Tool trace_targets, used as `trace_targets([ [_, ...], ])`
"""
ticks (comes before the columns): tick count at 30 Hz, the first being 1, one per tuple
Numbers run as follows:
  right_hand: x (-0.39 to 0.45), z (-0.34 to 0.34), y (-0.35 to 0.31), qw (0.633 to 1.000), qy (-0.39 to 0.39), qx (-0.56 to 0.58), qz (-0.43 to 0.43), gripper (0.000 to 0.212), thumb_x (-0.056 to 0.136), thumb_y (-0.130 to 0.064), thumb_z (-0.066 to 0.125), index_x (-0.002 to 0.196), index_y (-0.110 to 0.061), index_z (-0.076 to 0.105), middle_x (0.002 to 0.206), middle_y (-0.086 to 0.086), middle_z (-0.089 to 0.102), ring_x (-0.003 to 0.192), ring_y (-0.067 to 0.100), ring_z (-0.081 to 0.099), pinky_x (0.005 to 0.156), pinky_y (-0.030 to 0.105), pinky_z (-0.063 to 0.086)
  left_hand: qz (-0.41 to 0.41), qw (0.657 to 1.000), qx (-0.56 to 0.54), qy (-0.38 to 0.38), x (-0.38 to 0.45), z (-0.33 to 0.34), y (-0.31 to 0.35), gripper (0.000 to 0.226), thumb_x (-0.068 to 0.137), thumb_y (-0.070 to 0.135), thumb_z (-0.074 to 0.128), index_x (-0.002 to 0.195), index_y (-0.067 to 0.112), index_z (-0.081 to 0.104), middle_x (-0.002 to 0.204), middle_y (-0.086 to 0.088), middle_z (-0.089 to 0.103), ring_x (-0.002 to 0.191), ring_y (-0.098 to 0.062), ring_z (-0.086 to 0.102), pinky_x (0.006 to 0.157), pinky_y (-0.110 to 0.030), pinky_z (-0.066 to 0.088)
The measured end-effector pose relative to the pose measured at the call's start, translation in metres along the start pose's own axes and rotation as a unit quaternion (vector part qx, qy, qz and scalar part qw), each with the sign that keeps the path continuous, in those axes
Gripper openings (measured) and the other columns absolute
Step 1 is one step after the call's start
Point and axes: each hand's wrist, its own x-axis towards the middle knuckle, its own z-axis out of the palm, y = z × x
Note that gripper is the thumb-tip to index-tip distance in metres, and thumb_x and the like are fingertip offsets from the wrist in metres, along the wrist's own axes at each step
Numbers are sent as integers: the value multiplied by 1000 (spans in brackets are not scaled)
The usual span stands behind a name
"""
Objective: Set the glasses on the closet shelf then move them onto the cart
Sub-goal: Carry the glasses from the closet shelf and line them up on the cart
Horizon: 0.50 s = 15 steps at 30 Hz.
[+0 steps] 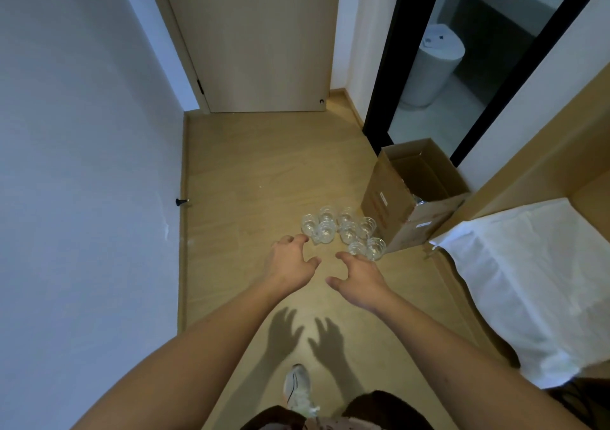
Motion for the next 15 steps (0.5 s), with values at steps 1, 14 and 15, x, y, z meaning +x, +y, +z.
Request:
trace_targets([
  [1,9,0,-3,1000,-1,4,4,70,92,-53,62,152,-29,37,153,6,41,140,30,36,112,40,37,-1,1000,0,-2,10,-2,-3,59,92,47,64,144,22,50,141,-9,54,130,-32,49,105,-37,42],
  [14,154,-26,7,997,-59,25,36,68,92,-49,62,151,-26,39,149,10,47,137,30,42,109,39,40,-54,997,-4,-47,146,-3,-6,59,93,47,64,143,18,51,138,-12,57,128,-33,51,105,-35,42],
  [15,170,-30,9,997,-62,26,37,67,92,-49,62,151,-26,40,148,10,47,136,30,43,109,39,41,-61,997,-11,-46,160,-3,-4,60,92,47,65,143,18,52,137,-12,57,128,-32,52,104,-35,42],
])
